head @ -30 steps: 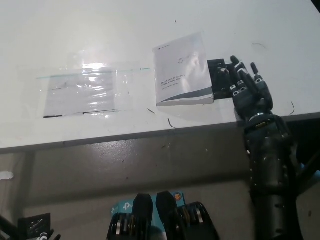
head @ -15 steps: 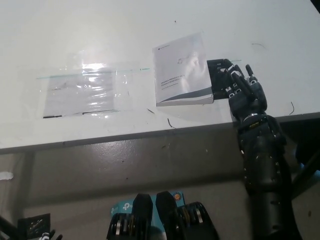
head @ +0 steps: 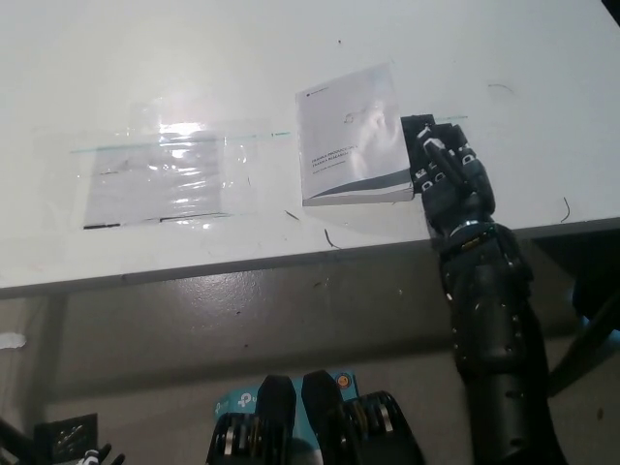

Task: The robot uses its right hand to slide under the cover of the book kept in the middle of the desk and open it

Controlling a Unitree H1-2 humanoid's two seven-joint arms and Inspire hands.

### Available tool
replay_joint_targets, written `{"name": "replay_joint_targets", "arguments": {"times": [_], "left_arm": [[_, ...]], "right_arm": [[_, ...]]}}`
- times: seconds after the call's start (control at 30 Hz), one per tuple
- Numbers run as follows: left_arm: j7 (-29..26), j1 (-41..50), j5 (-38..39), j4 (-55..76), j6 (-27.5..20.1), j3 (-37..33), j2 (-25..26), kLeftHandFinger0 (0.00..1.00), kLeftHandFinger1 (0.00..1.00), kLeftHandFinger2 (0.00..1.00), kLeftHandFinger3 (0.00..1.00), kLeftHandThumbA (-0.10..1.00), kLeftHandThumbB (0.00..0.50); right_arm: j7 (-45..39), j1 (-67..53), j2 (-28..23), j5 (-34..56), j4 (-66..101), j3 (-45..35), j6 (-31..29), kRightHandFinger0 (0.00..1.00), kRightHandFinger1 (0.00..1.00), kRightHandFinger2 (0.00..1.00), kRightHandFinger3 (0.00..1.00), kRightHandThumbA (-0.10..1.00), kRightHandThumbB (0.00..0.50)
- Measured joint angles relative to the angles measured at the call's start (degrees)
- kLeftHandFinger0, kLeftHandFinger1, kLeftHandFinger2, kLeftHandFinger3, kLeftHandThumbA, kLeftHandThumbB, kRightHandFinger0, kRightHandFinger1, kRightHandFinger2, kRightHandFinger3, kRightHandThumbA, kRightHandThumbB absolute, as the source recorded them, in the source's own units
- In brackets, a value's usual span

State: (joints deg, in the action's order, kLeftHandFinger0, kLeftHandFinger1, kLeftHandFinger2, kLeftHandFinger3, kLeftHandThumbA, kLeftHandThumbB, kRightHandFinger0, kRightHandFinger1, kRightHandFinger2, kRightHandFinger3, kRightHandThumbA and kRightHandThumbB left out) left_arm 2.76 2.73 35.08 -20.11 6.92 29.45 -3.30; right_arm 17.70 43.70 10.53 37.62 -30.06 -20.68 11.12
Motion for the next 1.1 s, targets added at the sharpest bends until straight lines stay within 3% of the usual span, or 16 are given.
{"name": "replay_joint_targets", "arguments": {"times": [0.17,0.3,0.37,0.47,0.53,0.73,0.9,1.1], "left_arm": [[0.02,-0.03,0.01,-0.03,-0.03,-0.06,0.35,0.77,0.76,0.82,0.87,0.93,0.172],[0.00,-0.06,0.01,0.00,-0.01,-0.20,0.45,0.76,0.75,0.80,0.87,0.93,0.183],[-0.03,-0.08,-0.04,-0.01,-0.01,-0.31,0.49,0.76,0.75,0.80,0.87,0.94,0.178],[-0.03,-0.10,-0.05,-0.02,-0.03,-0.43,0.66,0.75,0.74,0.78,0.86,0.95,0.175],[-0.05,-0.11,-0.11,-0.04,-0.06,-0.54,0.77,0.74,0.73,0.78,0.85,0.96,0.163],[-0.37,-0.17,-0.21,-0.02,-0.05,-0.72,0.85,0.73,0.72,0.75,0.84,0.95,0.178],[-0.39,-0.21,-0.20,-0.08,-0.06,-0.86,1.17,0.77,0.74,0.78,0.86,0.94,0.173],[-0.36,-0.16,-0.16,-0.08,-0.05,-1.17,1.31,0.80,0.77,0.80,0.90,0.96,0.162]], "right_arm": [[-0.02,0.00,0.49,-0.65,-1.57,0.04,-0.29,0.86,0.92,0.91,1.00,1.00,0.169],[-0.09,0.00,1.32,-1.01,-2.62,0.06,-1.19,0.87,0.89,0.88,1.00,1.00,0.142],[-0.39,0.03,1.54,-1.11,-3.31,0.14,-1.61,0.88,0.88,0.86,1.00,1.00,0.159],[-0.85,0.27,1.82,-1.52,-4.20,0.23,-2.47,0.80,0.81,0.83,1.00,1.00,0.177],[-1.15,0.62,1.96,-1.86,-4.92,0.30,-2.89,0.77,0.81,0.81,0.98,1.00,0.178],[-1.68,1.44,3.07,-2.44,-6.27,1.16,-3.61,0.80,0.79,0.80,1.00,1.00,0.189],[-1.79,3.56,3.41,-4.34,-7.42,3.61,-3.74,0.68,0.72,0.70,0.89,1.00,0.171],[-1.99,6.63,3.28,-7.32,-7.56,7.50,-3.56,0.72,0.70,0.74,0.90,1.00,0.150]]}}
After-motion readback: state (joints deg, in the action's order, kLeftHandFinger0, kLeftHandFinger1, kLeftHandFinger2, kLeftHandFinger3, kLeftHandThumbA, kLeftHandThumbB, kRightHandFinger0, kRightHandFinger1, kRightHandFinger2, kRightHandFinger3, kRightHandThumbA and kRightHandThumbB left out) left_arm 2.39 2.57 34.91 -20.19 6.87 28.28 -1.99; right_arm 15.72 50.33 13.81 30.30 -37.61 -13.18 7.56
